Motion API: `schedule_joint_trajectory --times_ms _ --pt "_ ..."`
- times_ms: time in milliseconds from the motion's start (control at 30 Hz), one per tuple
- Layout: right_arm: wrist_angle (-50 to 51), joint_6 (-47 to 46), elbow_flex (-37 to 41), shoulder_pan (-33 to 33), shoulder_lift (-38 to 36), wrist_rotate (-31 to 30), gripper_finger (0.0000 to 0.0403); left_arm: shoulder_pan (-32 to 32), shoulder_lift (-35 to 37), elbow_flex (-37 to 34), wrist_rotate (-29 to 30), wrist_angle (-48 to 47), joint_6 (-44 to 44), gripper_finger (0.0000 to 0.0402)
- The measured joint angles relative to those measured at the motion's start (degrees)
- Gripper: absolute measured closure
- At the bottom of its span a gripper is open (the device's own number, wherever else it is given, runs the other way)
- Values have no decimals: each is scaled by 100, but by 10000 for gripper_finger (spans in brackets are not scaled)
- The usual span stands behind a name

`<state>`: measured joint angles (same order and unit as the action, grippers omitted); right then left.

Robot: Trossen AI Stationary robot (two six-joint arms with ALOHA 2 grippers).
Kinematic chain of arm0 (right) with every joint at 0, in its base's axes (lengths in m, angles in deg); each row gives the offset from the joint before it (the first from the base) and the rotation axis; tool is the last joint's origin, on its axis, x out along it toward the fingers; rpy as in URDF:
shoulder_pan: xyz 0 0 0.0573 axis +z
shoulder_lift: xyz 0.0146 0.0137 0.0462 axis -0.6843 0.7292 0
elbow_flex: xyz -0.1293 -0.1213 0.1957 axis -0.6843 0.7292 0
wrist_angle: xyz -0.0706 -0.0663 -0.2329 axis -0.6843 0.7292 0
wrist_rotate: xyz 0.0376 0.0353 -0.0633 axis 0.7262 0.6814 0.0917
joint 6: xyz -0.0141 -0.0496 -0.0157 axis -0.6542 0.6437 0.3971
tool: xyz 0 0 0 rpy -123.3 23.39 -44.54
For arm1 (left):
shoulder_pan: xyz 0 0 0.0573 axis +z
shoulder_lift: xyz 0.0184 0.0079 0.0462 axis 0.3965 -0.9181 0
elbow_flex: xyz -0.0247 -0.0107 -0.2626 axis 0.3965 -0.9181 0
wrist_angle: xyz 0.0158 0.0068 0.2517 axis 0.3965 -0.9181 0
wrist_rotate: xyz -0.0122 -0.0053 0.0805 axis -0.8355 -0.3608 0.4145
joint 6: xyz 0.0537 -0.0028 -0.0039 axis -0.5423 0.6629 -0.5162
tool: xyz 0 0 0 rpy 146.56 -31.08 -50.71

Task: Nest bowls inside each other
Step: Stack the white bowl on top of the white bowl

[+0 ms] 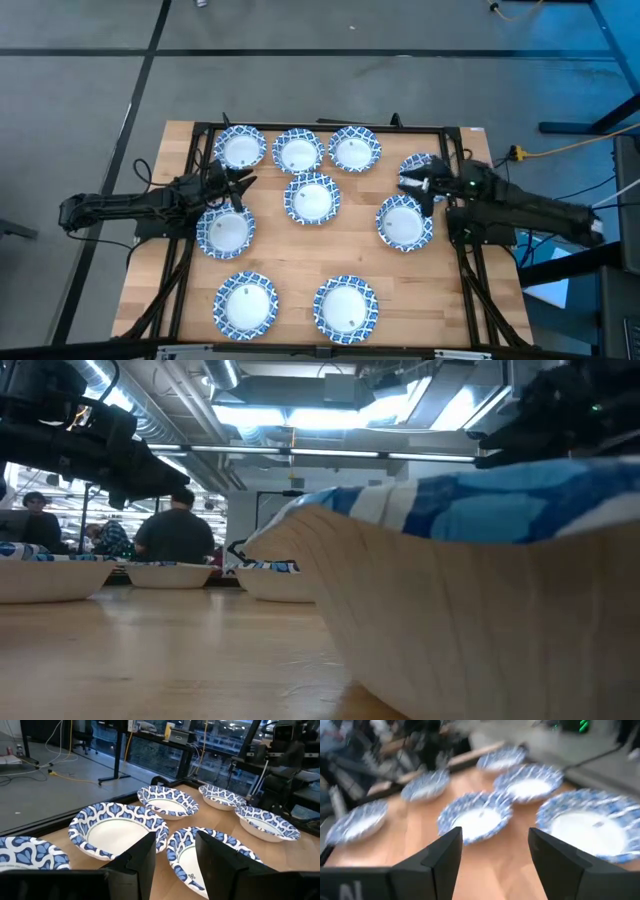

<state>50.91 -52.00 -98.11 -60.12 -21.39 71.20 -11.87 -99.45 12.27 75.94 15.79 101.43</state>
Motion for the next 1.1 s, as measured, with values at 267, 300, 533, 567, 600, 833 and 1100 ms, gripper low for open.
schedule_joint_trajectory --times_ms 267,300,533,567,600,833,1100 --pt "1446 -138 -1379 1118 2638 590 175 -1 1 0 0 -28 0 269" --pt "1741 -138 -1593 1326 2943 587 175 0 2 0 0 -31 0 269" --pt "3222 -72 -2777 2631 4500 -168 175 0 0 -1 2 -79 -2 269" --pt "3346 -154 -2864 2759 4634 -267 175 0 0 -2 2 -85 -2 269" --pt "3433 -246 -2923 2875 4750 -375 175 -1 1 0 2 -85 -2 269" --pt "3459 -1160 -2974 3430 5315 -506 175 -1 1 -1 2 -85 -2 269" --pt "3529 -1918 -2974 3623 5731 -1066 175 -1 0 0 2 -101 -2 269"
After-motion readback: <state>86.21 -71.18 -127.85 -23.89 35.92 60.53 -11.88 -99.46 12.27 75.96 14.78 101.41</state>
